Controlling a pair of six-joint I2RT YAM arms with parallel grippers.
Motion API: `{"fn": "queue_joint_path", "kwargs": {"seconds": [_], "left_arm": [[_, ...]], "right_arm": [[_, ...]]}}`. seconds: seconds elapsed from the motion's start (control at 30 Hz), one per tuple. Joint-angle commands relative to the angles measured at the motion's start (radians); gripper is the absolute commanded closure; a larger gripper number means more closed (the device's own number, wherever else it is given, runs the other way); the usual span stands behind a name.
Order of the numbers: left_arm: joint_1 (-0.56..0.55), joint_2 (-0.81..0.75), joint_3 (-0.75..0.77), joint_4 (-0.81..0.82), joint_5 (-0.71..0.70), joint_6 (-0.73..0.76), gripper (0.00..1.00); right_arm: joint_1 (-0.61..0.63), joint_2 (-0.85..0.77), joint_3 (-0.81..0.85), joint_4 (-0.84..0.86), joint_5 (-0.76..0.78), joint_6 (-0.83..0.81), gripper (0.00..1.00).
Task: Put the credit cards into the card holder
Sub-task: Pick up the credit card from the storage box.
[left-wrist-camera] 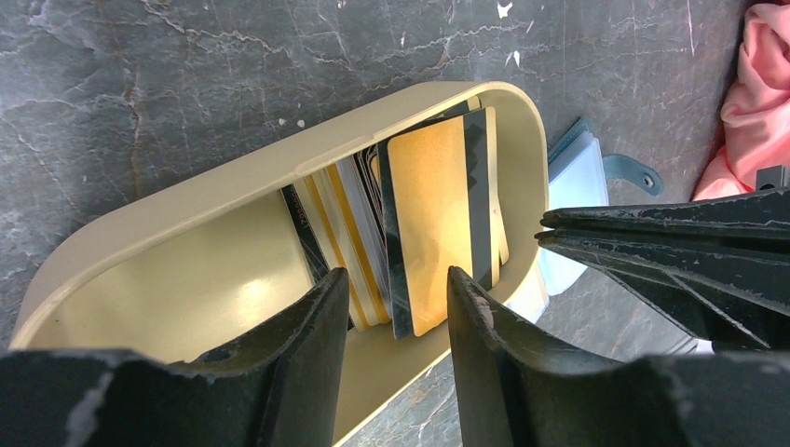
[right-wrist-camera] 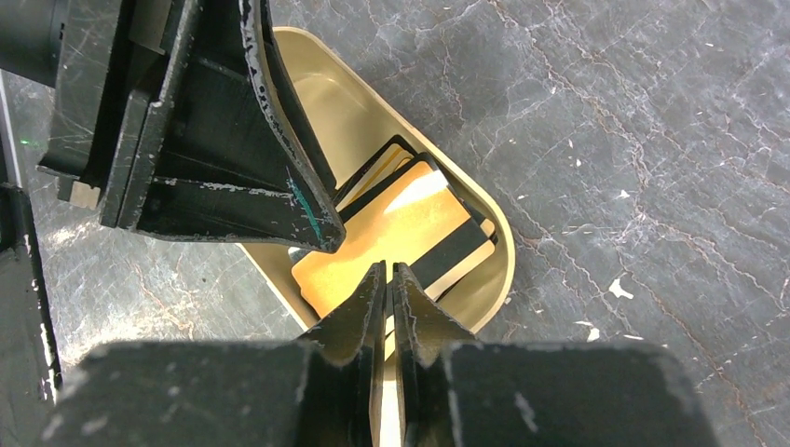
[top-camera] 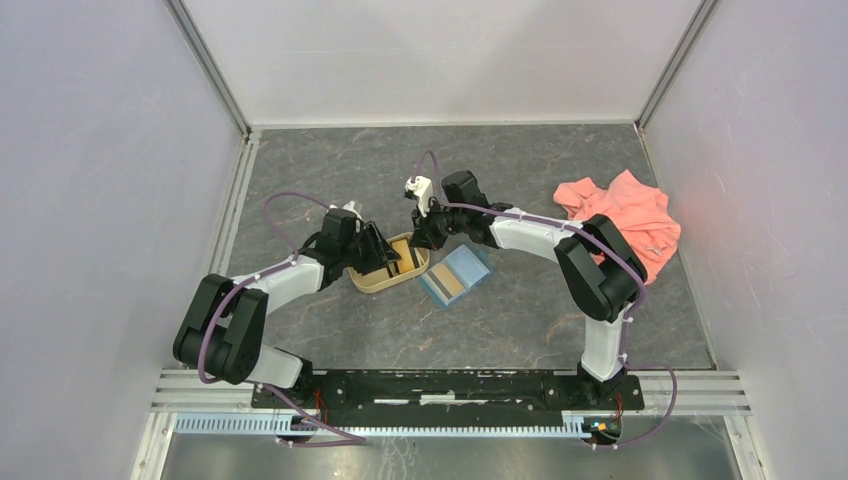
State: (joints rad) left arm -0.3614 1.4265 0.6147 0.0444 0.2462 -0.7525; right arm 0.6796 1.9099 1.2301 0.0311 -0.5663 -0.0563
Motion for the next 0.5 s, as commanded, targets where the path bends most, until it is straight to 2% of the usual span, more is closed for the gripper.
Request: {"fn": "queue_joint_path", "kwargs": {"seconds": [0.0,0.13,0.47], "left_arm": [[0.001,0.001,-0.007,0.052,0.027,0.008,0.51],[0.001,0.006,-0.019,0.086,0.052,-0.005,0.51],[0.003,0.035,-0.037,0.122,0.074,-0.03,0.56]], "right_arm": [[0.007,0.024,0.026,0.011,-0.016,0.013,0.9],[0.015,0.056,0.053,-0.013,-0.017,0.004,0.91],[0.023,0.076,0.071,-0.085,0.113,-0.06,0.95]]}}
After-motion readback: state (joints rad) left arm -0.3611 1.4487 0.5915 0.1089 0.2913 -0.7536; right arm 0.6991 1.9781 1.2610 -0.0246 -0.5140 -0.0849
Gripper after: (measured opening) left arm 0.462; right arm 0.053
